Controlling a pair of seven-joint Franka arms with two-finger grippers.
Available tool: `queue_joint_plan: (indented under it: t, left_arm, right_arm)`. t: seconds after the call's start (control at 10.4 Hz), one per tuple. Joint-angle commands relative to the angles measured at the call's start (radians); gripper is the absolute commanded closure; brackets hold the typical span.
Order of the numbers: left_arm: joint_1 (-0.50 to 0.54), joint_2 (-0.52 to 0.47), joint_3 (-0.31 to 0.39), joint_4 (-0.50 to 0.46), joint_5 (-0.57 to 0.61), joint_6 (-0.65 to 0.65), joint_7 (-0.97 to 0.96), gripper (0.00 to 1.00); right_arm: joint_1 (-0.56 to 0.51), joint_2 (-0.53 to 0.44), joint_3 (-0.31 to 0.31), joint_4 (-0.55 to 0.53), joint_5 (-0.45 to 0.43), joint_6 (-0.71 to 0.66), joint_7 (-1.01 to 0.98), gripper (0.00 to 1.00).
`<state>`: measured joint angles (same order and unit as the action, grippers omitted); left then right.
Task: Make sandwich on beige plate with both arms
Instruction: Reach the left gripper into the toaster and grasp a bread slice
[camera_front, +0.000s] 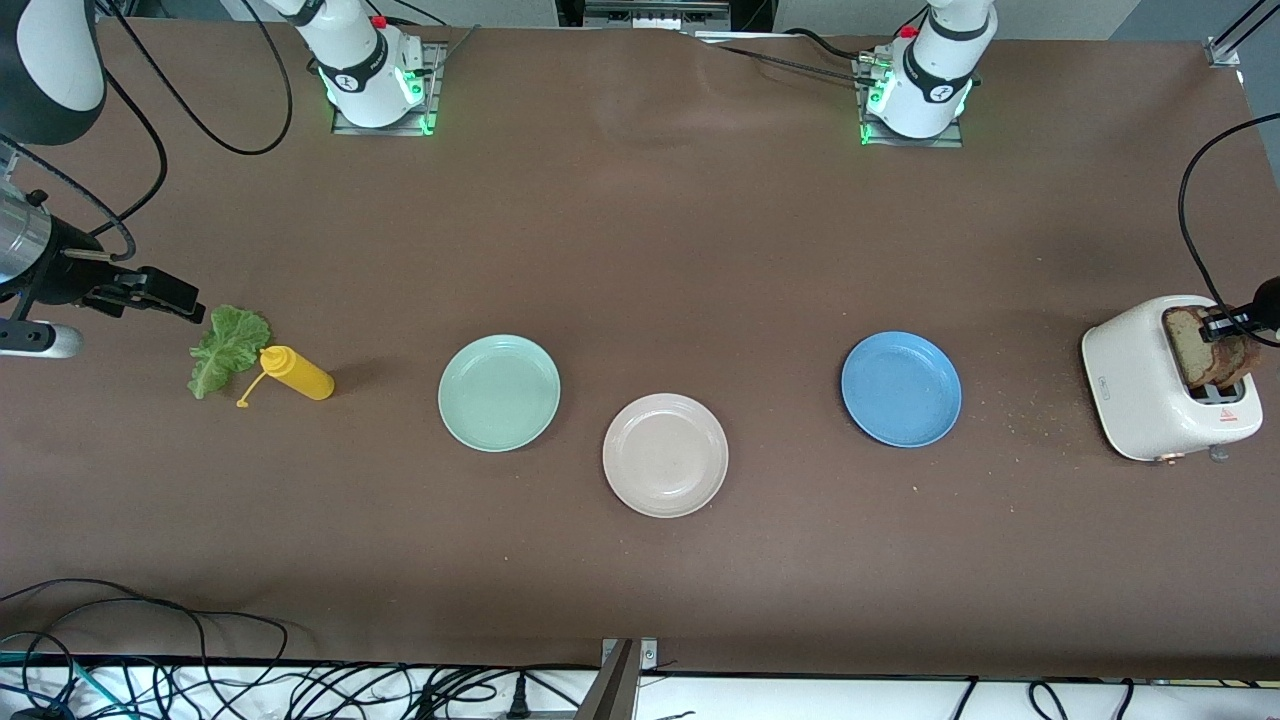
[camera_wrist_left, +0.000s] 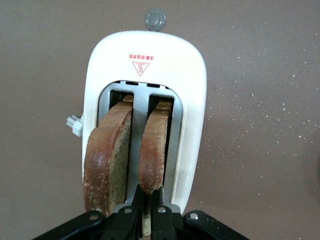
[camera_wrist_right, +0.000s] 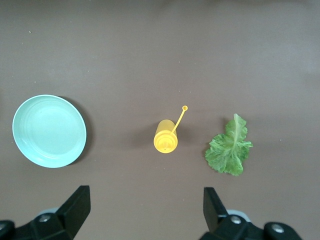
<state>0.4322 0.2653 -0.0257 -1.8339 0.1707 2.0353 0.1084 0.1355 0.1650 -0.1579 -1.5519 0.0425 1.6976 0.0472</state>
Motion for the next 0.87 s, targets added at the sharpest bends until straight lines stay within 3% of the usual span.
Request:
queue_joint_plan:
  t: [0.0,0.39,0.68,0.77]
  left_arm:
    - [-0.001,-0.011,-0.005,0.005,-0.008,0.003,0.013,1.00]
    - [-0.015,-0.020,-0.028,0.144,-0.060,-0.136,0.011,1.00]
    - [-0.026,0.078,-0.078,0.454,-0.089,-0.418,0.007,1.00]
    - [-0.032,0.093,-0.082,0.499,-0.106,-0.450,0.008,1.00]
  right_arm:
    - [0.003,0.008,0.000,0.021,0.010,-0.006,0.013,0.00]
    - [-0.005,0.008,0.000,0.021,0.011,-0.006,0.011,0.00]
    - [-0.007,0.008,0.000,0.021,0.011,-0.006,0.011,0.00]
    - [-0.007,0.008,0.000,0.021,0.011,-0.006,0.011,0.00]
